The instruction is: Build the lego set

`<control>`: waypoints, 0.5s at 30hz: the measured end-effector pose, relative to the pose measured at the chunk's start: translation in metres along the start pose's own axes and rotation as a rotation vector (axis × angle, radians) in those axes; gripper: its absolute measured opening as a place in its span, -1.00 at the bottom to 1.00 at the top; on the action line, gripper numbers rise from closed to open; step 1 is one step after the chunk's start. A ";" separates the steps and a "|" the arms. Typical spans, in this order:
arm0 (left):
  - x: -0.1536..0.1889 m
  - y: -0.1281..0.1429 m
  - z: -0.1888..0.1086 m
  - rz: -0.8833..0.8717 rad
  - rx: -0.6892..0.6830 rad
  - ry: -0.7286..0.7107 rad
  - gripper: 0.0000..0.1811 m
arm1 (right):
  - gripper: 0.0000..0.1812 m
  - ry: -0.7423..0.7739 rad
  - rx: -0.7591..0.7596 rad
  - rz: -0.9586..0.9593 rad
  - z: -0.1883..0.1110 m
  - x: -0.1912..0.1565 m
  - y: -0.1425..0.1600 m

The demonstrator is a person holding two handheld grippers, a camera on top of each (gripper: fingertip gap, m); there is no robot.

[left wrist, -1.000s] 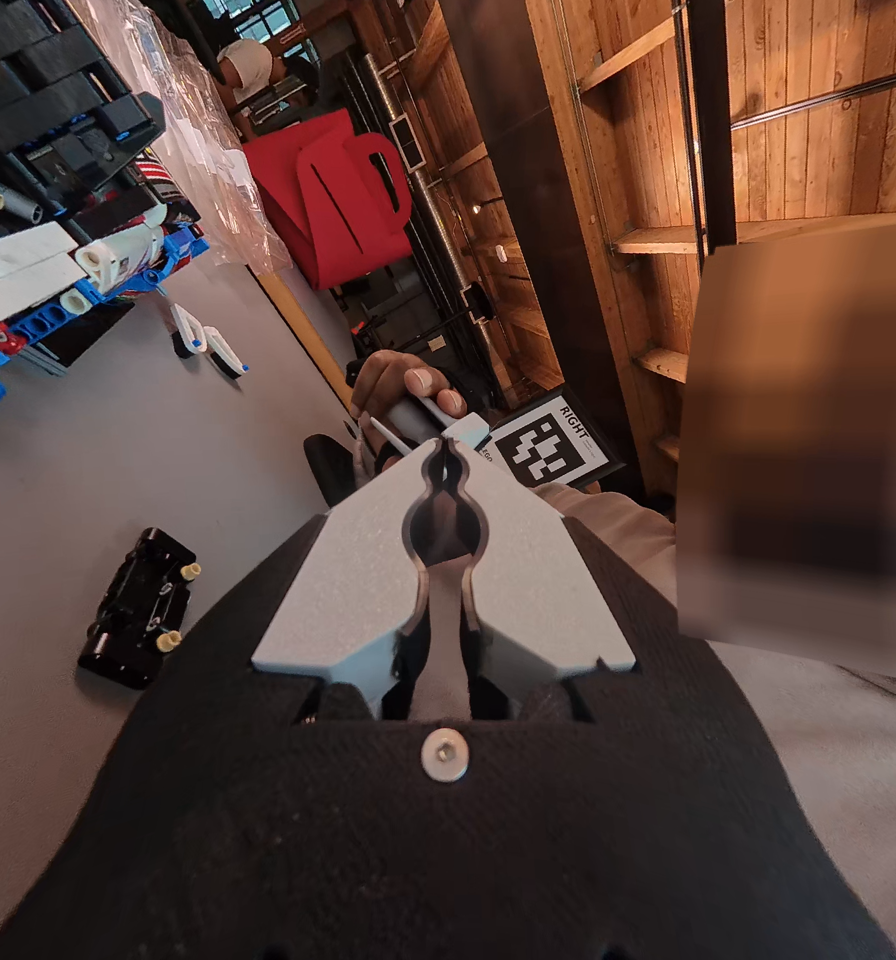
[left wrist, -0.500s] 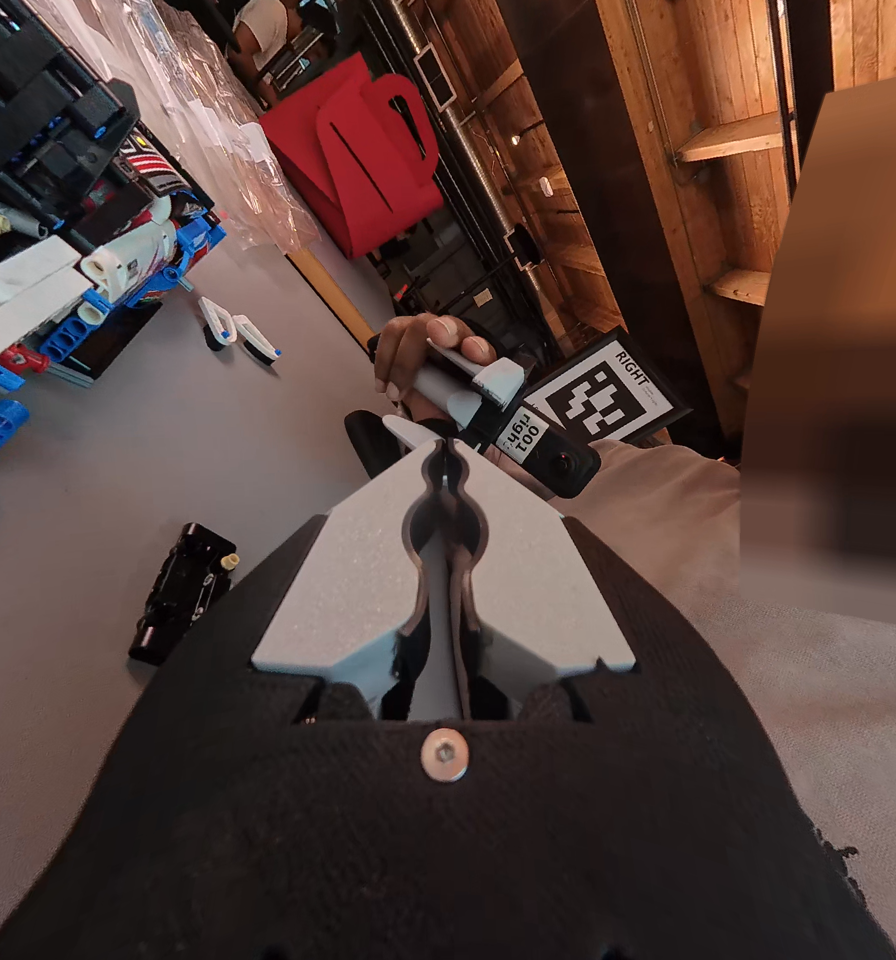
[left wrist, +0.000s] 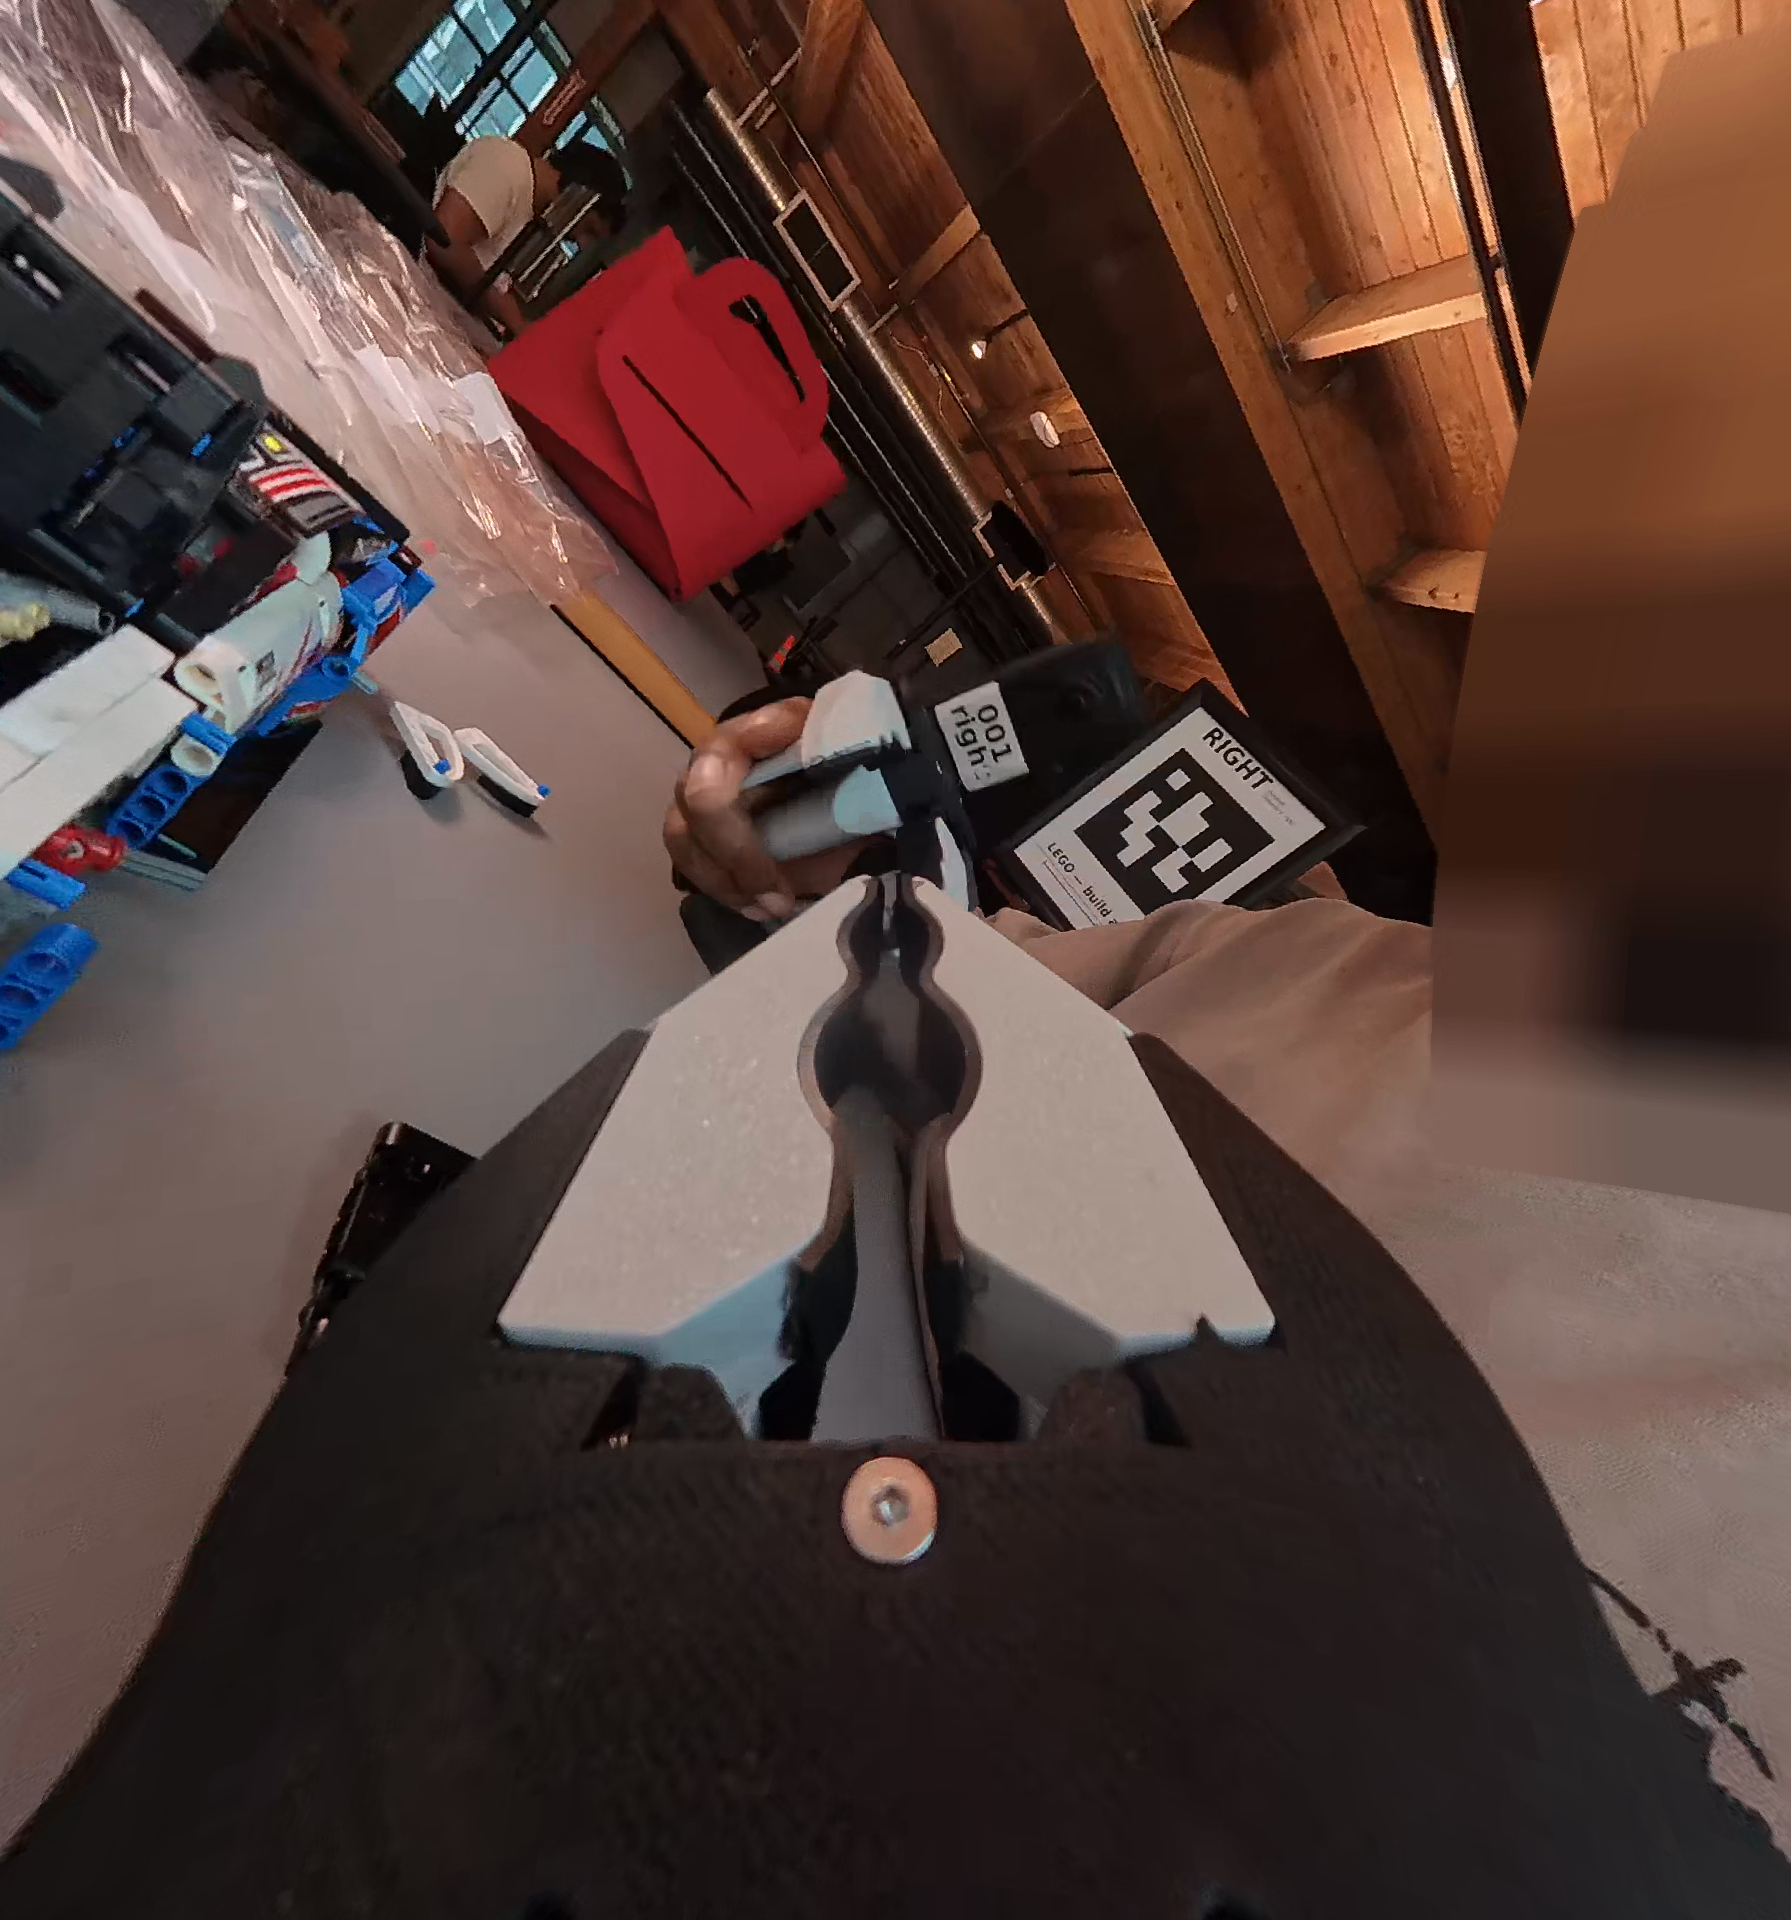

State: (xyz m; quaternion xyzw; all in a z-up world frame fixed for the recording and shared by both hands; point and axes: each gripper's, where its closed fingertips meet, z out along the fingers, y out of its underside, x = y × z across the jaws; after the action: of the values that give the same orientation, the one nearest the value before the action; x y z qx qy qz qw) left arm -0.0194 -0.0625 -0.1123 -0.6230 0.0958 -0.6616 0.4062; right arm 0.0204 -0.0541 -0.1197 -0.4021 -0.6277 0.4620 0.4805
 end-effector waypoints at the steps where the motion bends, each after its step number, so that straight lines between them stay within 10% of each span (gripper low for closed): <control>1: 0.003 -0.003 0.000 0.053 0.013 -0.005 -1.00 | -0.59 -0.022 0.039 0.175 -0.001 0.005 -0.004; 6: 0.017 -0.013 0.000 0.323 0.067 -0.060 -1.00 | -0.78 -0.230 0.228 0.814 -0.002 0.011 -0.020; 15: 0.022 -0.014 0.002 0.393 0.080 -0.083 -1.00 | -0.89 -0.234 0.226 0.856 0.014 0.001 -0.015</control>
State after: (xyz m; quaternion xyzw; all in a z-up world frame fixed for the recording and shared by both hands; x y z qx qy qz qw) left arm -0.0216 -0.0670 -0.0871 -0.6024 0.1726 -0.5468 0.5553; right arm 0.0061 -0.0598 -0.1065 -0.5156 -0.4009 0.7267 0.2132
